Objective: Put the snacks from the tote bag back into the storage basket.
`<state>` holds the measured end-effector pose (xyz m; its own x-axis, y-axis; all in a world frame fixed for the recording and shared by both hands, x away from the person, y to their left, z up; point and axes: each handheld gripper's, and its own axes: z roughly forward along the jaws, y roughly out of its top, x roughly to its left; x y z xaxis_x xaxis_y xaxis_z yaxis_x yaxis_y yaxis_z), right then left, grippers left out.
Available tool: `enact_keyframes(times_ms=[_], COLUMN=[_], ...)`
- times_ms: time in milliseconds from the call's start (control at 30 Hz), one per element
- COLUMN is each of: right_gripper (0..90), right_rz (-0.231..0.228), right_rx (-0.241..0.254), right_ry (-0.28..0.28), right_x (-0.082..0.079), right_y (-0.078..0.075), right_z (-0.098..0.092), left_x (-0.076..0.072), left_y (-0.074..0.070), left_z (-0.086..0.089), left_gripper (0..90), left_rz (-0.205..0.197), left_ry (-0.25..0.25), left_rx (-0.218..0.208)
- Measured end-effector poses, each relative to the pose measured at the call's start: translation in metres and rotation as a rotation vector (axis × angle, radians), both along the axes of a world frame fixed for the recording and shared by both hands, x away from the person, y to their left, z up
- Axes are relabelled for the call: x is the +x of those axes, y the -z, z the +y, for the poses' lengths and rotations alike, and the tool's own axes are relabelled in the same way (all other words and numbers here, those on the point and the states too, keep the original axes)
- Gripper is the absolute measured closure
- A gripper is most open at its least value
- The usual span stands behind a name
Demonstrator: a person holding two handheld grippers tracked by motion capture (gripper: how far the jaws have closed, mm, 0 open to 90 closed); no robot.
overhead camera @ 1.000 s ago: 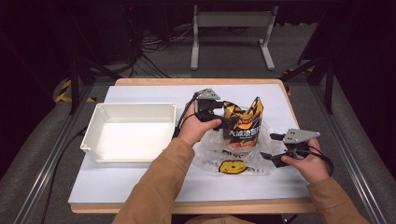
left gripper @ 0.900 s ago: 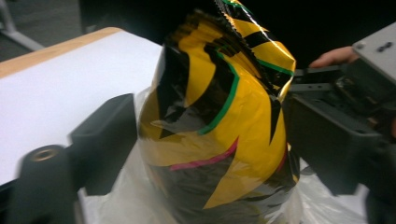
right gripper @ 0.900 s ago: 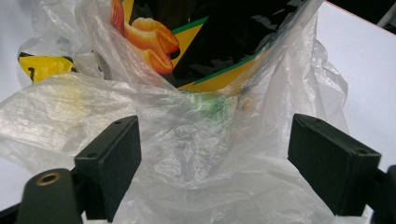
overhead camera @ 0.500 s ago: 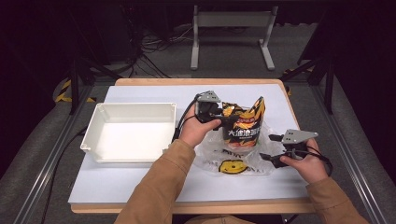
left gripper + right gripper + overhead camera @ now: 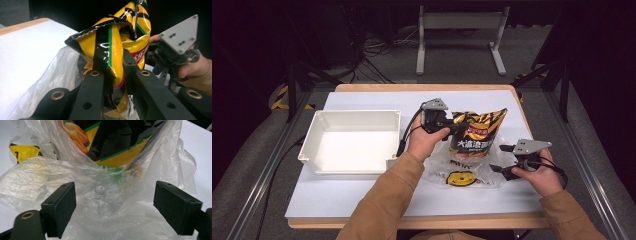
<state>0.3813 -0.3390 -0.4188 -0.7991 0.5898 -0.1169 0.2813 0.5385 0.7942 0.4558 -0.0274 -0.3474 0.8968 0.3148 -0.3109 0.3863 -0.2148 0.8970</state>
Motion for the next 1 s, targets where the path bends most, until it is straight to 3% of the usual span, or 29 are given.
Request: enact_keyframes(times_ms=[200,567,733,1000], right_gripper=[18.9,19.1,19.1,19.1], right_rz=[0.0,0.0,0.001,0.008], right_rx=[-0.002,-0.007,-0.011,-0.017], right_ry=[0.001,0.0,-0.001,-0.006], right_x=[0.0,0.0,0.0,0.002], right_y=[0.0,0.001,0.001,0.003], right_z=[0.0,0.0,0.0,0.001], left_x=[-0.007,-0.016,-0.019,-0.022], left_y=[-0.01,-0.029,-0.039,-0.053], left_z=[0.0,0.0,-0.002,0.004], left_gripper=[85.2,87.9,88.8,89.3], left_rz=[-0.008,-0.018,-0.032,-0.059], left_ry=[0.01,0.025,0.029,-0.007], left_rx=[-0.018,-0.098,-0.114,-0.131])
